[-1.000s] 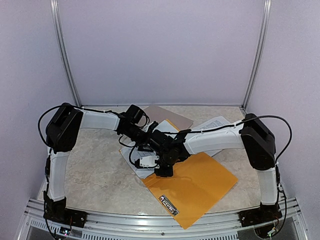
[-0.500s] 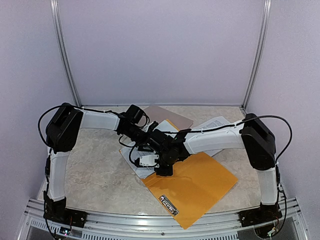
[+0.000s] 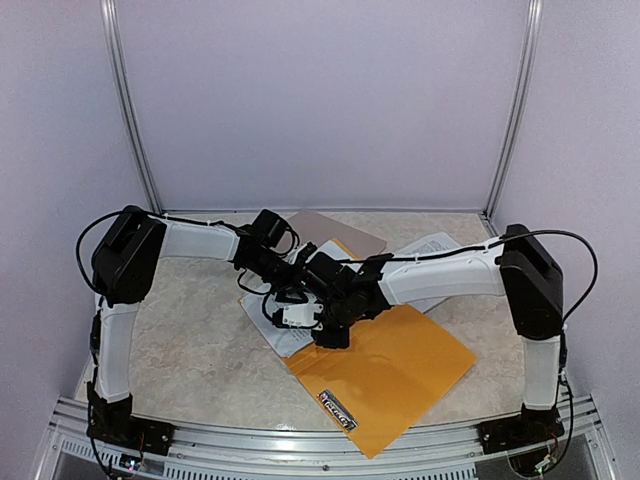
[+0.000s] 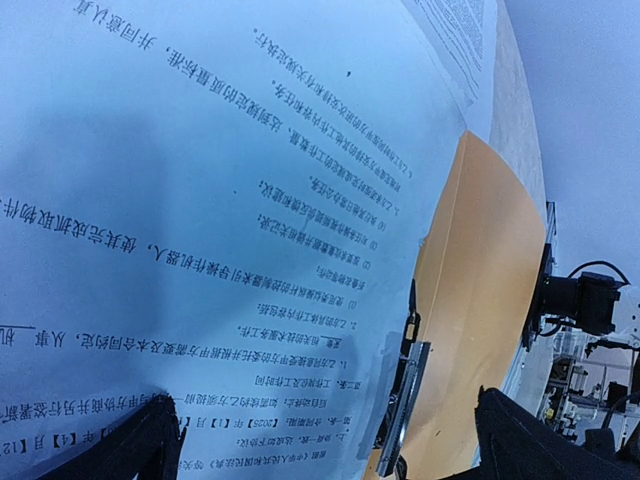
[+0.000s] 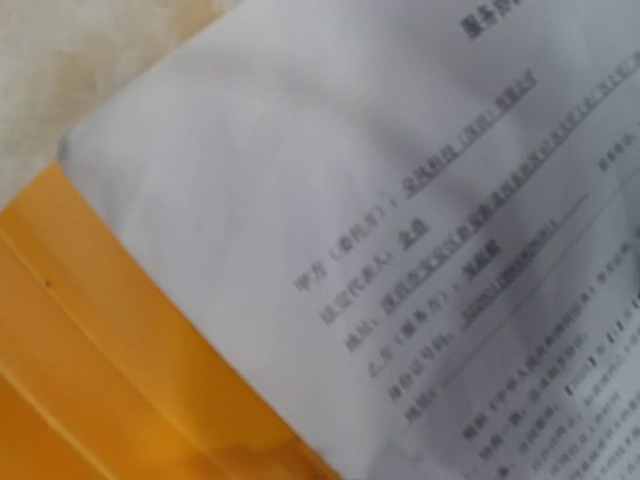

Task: Put the files into the folder
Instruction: Clamp the file with the spring clip on the folder.

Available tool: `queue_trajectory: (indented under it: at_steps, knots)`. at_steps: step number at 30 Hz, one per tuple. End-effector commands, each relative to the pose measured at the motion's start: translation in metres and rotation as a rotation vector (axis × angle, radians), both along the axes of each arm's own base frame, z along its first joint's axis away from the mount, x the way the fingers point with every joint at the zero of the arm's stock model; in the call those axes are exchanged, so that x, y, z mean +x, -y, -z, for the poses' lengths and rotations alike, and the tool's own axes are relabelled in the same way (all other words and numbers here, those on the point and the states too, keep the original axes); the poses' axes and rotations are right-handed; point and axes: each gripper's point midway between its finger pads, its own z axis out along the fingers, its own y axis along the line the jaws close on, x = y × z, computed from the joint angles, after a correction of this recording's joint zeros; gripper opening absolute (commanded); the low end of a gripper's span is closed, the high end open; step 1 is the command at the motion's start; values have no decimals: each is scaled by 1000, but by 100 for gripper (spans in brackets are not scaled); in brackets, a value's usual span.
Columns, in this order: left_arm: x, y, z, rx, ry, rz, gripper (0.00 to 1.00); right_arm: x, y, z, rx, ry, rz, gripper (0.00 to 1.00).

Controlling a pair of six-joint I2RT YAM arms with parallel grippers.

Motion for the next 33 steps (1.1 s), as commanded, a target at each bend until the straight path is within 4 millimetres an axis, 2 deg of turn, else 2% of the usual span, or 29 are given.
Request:
queue_trajectory:
  at_steps: [1, 10, 21, 26, 29, 33]
  knots:
    - [-24, -15, 49, 107, -111, 8, 99, 1, 2, -27, 62, 10, 33, 10]
    - [-26, -15, 51, 110, -116, 10, 99, 3, 11, -39, 98, 10, 69, 11]
    - [-28, -14, 49, 110, -113, 14, 99, 18, 49, -35, 69, 20, 182, 12]
    - [-28, -15, 50, 113, -113, 13, 99, 22, 68, -25, 57, 8, 232, 16]
    - [-28, -14, 50, 112, -111, 14, 99, 26, 78, -20, 55, 4, 268, 23]
    - [-27, -14, 48, 110, -111, 12, 99, 28, 81, -26, 107, -15, 297, 33]
